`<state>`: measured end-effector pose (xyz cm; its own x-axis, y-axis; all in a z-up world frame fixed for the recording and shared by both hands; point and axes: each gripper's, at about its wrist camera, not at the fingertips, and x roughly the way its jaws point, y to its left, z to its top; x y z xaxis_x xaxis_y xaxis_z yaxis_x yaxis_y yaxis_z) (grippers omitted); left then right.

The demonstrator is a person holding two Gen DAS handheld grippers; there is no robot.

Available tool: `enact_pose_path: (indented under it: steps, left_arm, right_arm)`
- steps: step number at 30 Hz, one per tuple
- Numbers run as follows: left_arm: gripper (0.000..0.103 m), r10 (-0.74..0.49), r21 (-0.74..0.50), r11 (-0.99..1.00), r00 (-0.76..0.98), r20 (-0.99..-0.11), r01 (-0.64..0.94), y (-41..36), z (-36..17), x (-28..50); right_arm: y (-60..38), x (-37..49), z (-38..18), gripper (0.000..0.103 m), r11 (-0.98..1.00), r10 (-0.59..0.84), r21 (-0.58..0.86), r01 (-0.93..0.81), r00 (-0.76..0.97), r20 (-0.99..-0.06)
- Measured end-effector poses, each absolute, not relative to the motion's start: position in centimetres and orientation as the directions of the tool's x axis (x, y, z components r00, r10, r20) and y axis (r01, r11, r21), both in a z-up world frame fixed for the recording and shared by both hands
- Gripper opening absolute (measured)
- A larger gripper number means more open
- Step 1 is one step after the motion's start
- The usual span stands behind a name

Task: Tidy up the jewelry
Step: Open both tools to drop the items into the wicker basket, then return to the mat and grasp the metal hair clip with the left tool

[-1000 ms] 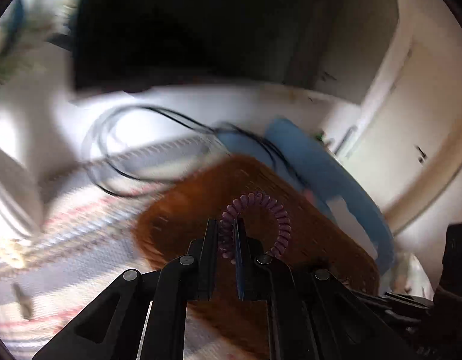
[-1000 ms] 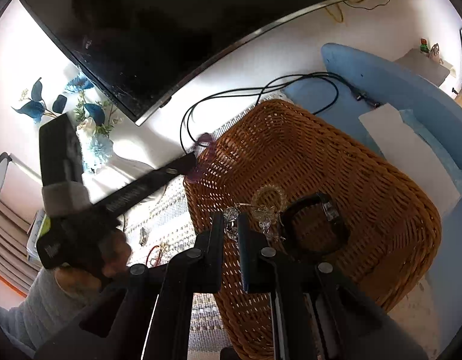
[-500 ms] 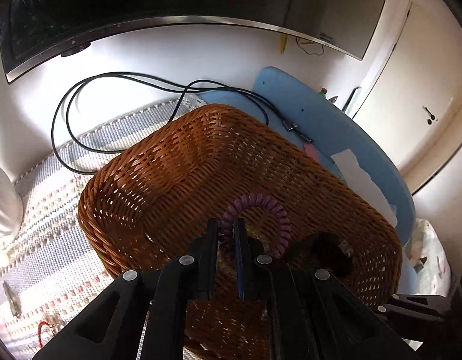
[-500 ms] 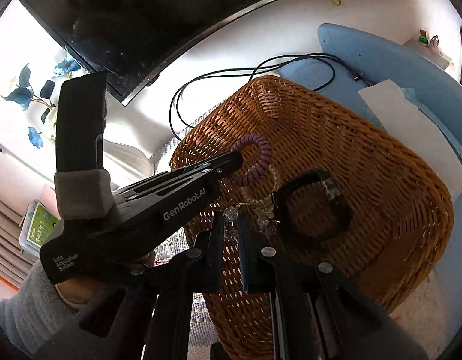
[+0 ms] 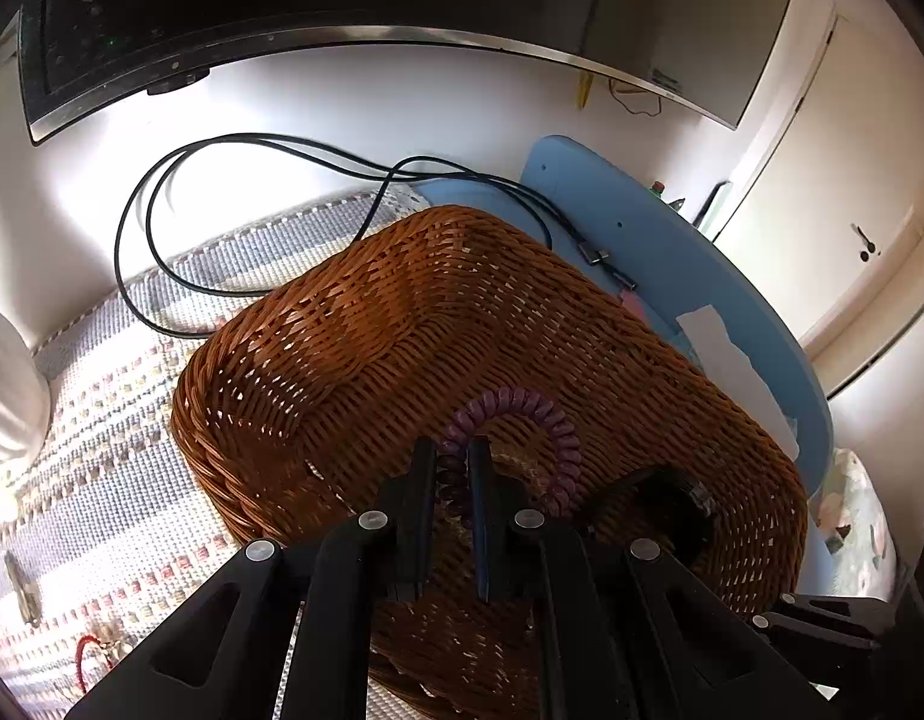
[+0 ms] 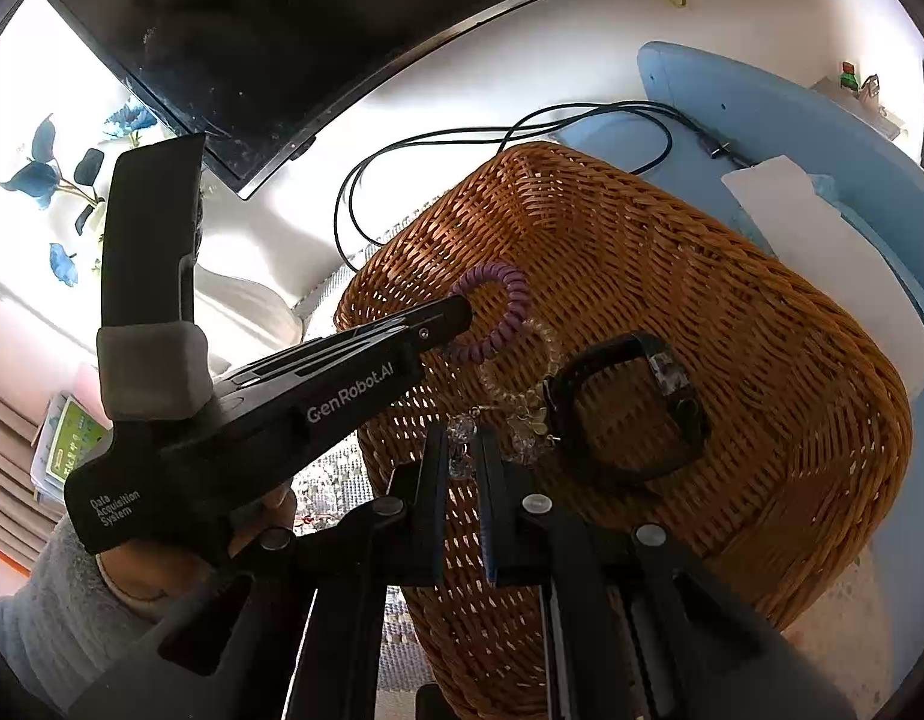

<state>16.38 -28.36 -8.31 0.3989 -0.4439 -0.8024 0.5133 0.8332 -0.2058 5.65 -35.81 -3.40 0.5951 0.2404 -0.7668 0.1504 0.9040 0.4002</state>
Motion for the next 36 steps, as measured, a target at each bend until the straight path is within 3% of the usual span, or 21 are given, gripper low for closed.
enact_pose_path:
  steps: [12,13,14,17,23,29,36]
  left_arm:
    - [0.011,-0.478,-0.272,0.822,0.344,-0.808,0.501,-27.7,-8.2,16.6]
    - [0.013,-0.495,-0.298,0.814,0.326,-0.806,0.499,-27.4,-8.2,16.6]
    - [0.022,-0.508,-0.32,0.81,0.314,-0.802,0.492,-27.1,-8.1,16.7]
    - [0.044,-0.555,-0.392,0.799,0.309,-0.772,0.455,-25.4,-7.8,16.8]
    - [0.054,-0.616,-0.485,0.78,0.351,-0.705,0.396,-20.2,-6.1,16.6]
    - [0.054,-0.518,-0.441,0.855,0.499,-0.695,0.273,-11.9,-4.7,16.4]
    - [0.054,-0.339,-0.386,0.922,0.556,-0.759,0.035,-2.6,-7.1,16.2]
  right_arm:
    - [-36.0,5.3,-2.9,0.012,0.908,0.214,0.38,0.178,0.584,-0.783]
    - [-36.0,5.2,-2.9,0.012,0.905,0.216,0.384,0.183,0.582,-0.784]
    - [-36.0,5.2,-2.9,0.013,0.904,0.212,0.384,0.187,0.582,-0.785]
    - [-36.2,4.9,-2.7,0.032,0.902,0.203,0.383,0.2,0.587,-0.784]
    - [-36.6,4.6,-2.3,0.036,0.889,0.201,0.398,0.225,0.59,-0.782]
    - [-34.4,4.8,-0.2,0.036,0.91,0.233,0.393,0.133,0.62,-0.749]
    - [-28.3,6.4,1.0,0.036,0.902,0.4,0.419,-0.108,0.574,-0.715]
